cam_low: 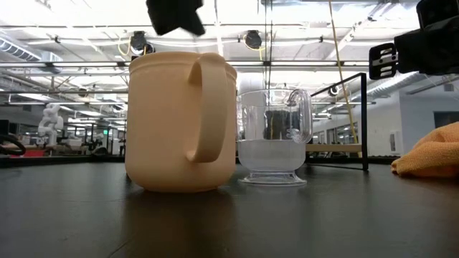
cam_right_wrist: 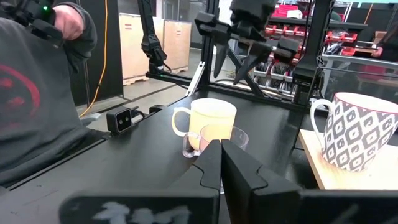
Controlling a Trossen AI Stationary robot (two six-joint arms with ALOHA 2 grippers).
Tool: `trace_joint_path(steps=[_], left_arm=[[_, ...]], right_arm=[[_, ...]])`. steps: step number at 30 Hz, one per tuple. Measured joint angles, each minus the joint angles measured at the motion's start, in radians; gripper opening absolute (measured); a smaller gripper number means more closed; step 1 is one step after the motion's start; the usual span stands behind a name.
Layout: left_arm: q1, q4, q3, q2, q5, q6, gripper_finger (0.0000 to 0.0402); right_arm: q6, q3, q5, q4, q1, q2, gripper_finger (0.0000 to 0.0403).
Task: Stack small to large cups/mugs on shelf
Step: Put the orange mug on the shelf
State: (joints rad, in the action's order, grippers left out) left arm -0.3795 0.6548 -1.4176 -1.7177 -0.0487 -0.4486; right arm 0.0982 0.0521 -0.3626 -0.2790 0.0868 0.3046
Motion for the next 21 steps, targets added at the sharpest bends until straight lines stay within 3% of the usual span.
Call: trace_joint_path(steps=[21], left_arm=[[0.007,0.048,0.001,-0.116,0.046,0.001,0.0177]], right_arm=[[-0.004,0.000,0.000,0.006,0.000,0.000,0.0000]])
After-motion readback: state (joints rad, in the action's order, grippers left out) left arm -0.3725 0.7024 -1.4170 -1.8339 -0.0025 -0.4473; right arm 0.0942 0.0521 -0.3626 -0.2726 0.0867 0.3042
